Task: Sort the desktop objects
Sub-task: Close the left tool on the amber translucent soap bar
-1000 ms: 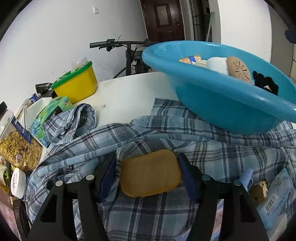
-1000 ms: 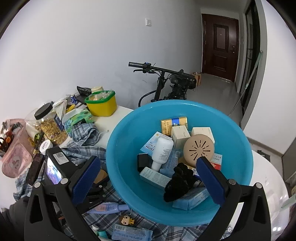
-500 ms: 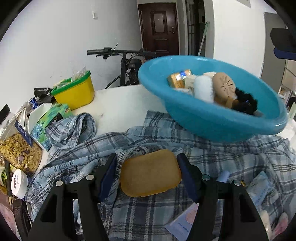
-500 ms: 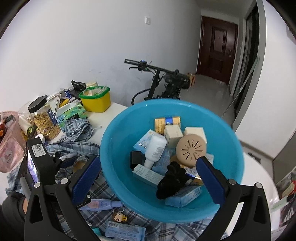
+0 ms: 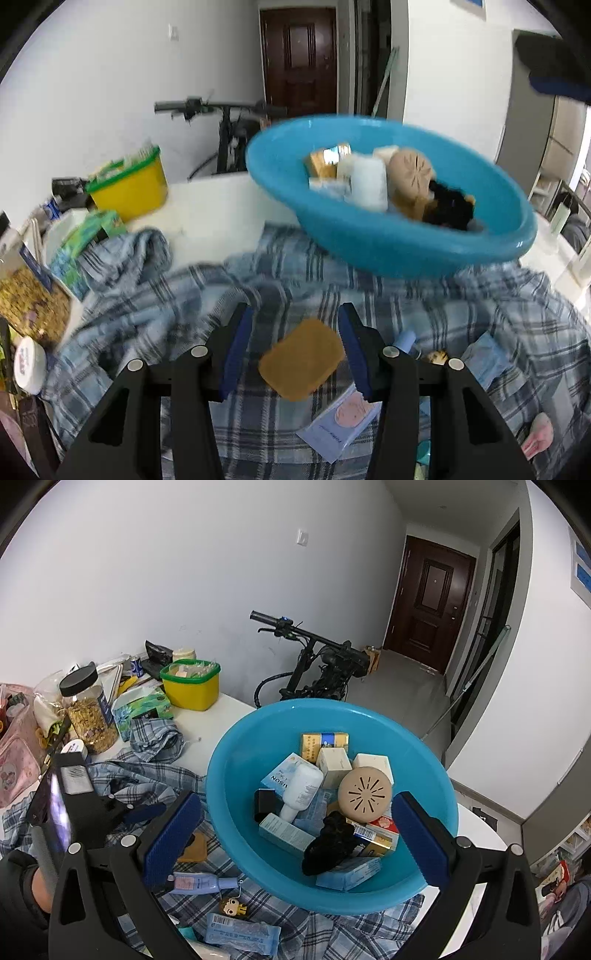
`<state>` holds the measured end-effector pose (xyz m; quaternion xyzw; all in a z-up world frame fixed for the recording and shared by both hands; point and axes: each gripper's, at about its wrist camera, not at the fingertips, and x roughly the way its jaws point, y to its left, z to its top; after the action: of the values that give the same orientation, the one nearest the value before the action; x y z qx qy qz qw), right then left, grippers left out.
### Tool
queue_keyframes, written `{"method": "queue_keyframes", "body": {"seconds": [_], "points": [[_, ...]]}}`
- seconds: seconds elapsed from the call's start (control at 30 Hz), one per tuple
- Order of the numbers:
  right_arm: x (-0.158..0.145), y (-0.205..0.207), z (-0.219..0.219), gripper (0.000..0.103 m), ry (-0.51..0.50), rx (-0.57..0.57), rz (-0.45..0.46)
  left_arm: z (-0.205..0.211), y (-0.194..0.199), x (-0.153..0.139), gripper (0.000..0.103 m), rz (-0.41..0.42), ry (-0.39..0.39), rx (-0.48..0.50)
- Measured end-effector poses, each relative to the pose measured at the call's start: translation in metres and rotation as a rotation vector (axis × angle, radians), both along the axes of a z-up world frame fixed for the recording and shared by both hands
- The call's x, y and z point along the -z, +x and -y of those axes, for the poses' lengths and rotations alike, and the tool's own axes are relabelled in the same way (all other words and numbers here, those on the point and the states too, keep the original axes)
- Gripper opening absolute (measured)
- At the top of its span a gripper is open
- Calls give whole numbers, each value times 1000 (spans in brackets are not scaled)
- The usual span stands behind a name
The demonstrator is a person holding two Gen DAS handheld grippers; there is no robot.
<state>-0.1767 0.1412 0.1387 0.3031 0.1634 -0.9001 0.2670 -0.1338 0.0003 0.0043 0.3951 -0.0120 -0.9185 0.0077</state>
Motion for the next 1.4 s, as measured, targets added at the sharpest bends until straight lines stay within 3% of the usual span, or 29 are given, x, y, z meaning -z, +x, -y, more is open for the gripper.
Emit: {"method": "queue_keyframes", "body": {"seconds": [0.03, 0.1, 0.17, 0.33, 0.43, 0.47, 0.5, 0.6, 0.77, 1.0, 1.2, 1.4], "points": [[0, 1, 1, 103, 5, -2, -1, -2, -1, 4, 62, 14, 0, 3], [1, 2, 2, 103, 10, -13, -2, -7, -1, 9, 83, 19, -23, 6], [2, 2, 2, 103, 6, -17, 3, -11, -2, 15, 86, 25, -67, 3], [7, 0, 3, 103, 4, -24, 23, -12, -14, 38, 86, 98, -111, -12], [9, 0, 4, 103, 7, -29, 30, -13, -15, 46, 84, 98, -107, -3], [10, -1, 4, 103, 7, -31, 33, -13, -15, 47, 66, 99, -94, 7], [10, -1, 5, 103, 7, -34, 36, -14, -15, 46, 64, 98, -56, 39], [11, -1, 5, 103, 9, -35, 39, -22, -10, 40, 64, 71, -77, 64], [11, 0, 5, 103, 14, -30, 33, -16, -1, 18, 64, 5, -38, 49], [7, -1, 2, 103, 6, -16, 8, -6, 0, 3, 64, -11, 3, 28], [22, -6, -3, 103, -13, 39, 21, -5, 10, -15, 64, -64, -3, 26], [38, 36, -25, 103, -62, 71, 39, -2, 15, -24, 64, -93, -15, 15]]}}
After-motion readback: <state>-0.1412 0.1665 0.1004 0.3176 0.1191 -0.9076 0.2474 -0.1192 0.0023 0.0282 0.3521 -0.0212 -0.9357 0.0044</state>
